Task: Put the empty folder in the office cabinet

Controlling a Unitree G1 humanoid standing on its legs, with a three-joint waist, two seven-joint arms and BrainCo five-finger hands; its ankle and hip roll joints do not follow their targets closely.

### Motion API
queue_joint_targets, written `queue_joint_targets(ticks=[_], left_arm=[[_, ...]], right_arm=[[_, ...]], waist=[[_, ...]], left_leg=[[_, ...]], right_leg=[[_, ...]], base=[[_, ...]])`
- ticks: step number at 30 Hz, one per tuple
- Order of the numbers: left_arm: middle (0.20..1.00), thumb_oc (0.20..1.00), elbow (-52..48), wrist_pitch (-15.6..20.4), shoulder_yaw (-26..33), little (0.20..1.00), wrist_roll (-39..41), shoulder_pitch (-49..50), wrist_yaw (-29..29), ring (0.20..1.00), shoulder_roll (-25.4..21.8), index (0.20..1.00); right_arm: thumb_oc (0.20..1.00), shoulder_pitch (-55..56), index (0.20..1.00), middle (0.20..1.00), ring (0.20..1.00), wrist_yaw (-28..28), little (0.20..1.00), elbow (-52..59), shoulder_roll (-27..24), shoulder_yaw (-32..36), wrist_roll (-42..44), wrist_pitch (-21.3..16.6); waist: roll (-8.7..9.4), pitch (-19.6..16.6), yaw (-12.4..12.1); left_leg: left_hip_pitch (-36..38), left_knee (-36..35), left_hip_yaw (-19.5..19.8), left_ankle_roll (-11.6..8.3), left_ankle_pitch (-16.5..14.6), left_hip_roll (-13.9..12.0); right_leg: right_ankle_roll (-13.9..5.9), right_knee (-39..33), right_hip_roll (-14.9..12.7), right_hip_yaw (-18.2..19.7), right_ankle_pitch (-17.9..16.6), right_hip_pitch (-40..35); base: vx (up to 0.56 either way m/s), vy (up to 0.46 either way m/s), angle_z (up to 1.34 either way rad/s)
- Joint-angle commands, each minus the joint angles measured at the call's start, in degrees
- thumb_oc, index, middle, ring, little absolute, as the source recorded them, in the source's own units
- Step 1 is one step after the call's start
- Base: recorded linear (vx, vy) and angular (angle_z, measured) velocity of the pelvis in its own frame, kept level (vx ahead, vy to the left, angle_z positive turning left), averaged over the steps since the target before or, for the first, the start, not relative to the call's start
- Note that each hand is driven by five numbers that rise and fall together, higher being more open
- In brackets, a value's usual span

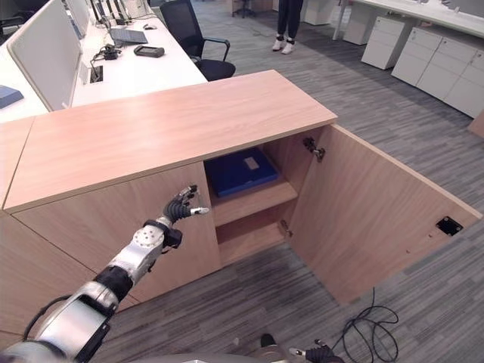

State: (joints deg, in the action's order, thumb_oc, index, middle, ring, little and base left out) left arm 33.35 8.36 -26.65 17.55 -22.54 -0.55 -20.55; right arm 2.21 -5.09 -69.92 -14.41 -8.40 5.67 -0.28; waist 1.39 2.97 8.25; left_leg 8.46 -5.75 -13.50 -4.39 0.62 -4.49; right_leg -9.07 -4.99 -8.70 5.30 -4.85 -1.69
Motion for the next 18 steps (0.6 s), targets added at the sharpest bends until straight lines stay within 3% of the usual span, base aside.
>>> queue_joint_targets(ticks=[1, 4, 7, 9, 11, 14, 18], left_arm=[[1.0, 1.0, -4.8, 2.6, 6.2, 1.0, 4.8, 2.5, 3.9, 1.0, -2.9, 1.0], [1.0, 1.0, -8.4, 2.4, 8.0, 1.0, 4.9, 7.8, 5.6, 1.0, -4.7, 1.0], [1.0, 1.0, -9.2, 1.6, 10.9, 1.0, 3.7, 13.8, 6.4, 1.0, -6.3, 1.0], [1.0, 1.0, -8.2, 1.0, 12.4, 1.0, 3.0, 17.0, 6.5, 1.0, -6.4, 1.0], [1.0, 1.0, -5.1, 1.0, 13.2, 1.0, 1.0, 19.9, 6.4, 1.0, -4.9, 1.0], [1.0, 1.0, -1.7, 0.6, 13.3, 1.0, 0.2, 21.4, 6.6, 1.0, -3.8, 1.0], [1.0, 1.0, 2.0, 0.2, 13.4, 1.0, -1.4, 22.5, 6.4, 1.0, -2.8, 1.0]], right_arm=[[1.0, -4.2, 1.0, 1.0, 1.0, -0.1, 1.0, -1.2, -0.7, 1.4, 1.5, 0.1], [1.0, -3.9, 1.0, 1.0, 1.0, 0.1, 1.0, -0.6, -0.4, 2.4, 1.6, 0.1], [1.0, -3.8, 1.0, 1.0, 1.0, 0.0, 1.0, -0.7, -0.4, 3.2, 1.1, 0.2], [1.0, -3.8, 1.0, 1.0, 1.0, -0.2, 1.0, -0.5, -0.6, 3.8, 1.0, 0.3], [1.0, -2.5, 1.0, 1.0, 1.0, -0.5, 1.0, -1.0, -1.5, 4.6, 1.2, 0.2], [1.0, -2.1, 1.0, 1.0, 1.0, -0.6, 1.0, -0.8, -2.3, 4.7, 1.5, 0.0], [1.0, -2.2, 1.0, 1.0, 1.0, -0.6, 1.0, -0.7, -3.3, 4.3, 1.5, -0.3]], waist=[[-1.43, 5.4, -2.6], [-1.72, 5.9, -3.0], [-1.56, 5.8, -4.7], [-1.09, 5.7, -4.9], [-0.85, 5.0, -4.2], [-1.71, 4.4, -3.2], [-3.39, 4.4, -2.2]], left_leg=[[1.6, 1.9, 0.7, 0.76, -5.4, -0.7], [1.4, 2.1, -0.3, 0.64, -5.3, -1.3], [1.5, 2.6, -3.3, -0.33, -5.4, -2.5], [1.7, 2.8, -4.1, -1.16, -5.5, -3.0], [2.9, 3.6, -4.1, -2.61, -6.7, -3.6], [3.5, 5.0, -4.2, -3.64, -6.8, -4.9], [3.0, 8.1, -3.8, -5.23, -3.9, -7.5]], right_leg=[[-5.73, 15.4, -2.8, -13.4, 4.2, 4.6], [-5.82, 17.6, -3.5, -16.6, 4.2, 5.6], [-4.6, 15.3, -9.0, -24.9, 2.2, 5.5], [-4.31, 11.4, -10.9, -27.6, -0.1, 5.6], [-4.83, 7.4, -10.7, -25.3, -1.9, 4.9], [-4.14, 7.1, -9.1, -24.5, -1.0, 4.5], [-2.23, 6.8, -6.2, -23.6, 1.0, 4.1]], base=[[-0.13, -0.019, -0.36], [-0.05, -0.042, -0.54], [0.01, -0.173, -0.42], [0.1, -0.228, -0.8], [0.27, -0.314, -0.44], [0.15, -0.194, -0.22], [0.07, -0.146, -0.34]])
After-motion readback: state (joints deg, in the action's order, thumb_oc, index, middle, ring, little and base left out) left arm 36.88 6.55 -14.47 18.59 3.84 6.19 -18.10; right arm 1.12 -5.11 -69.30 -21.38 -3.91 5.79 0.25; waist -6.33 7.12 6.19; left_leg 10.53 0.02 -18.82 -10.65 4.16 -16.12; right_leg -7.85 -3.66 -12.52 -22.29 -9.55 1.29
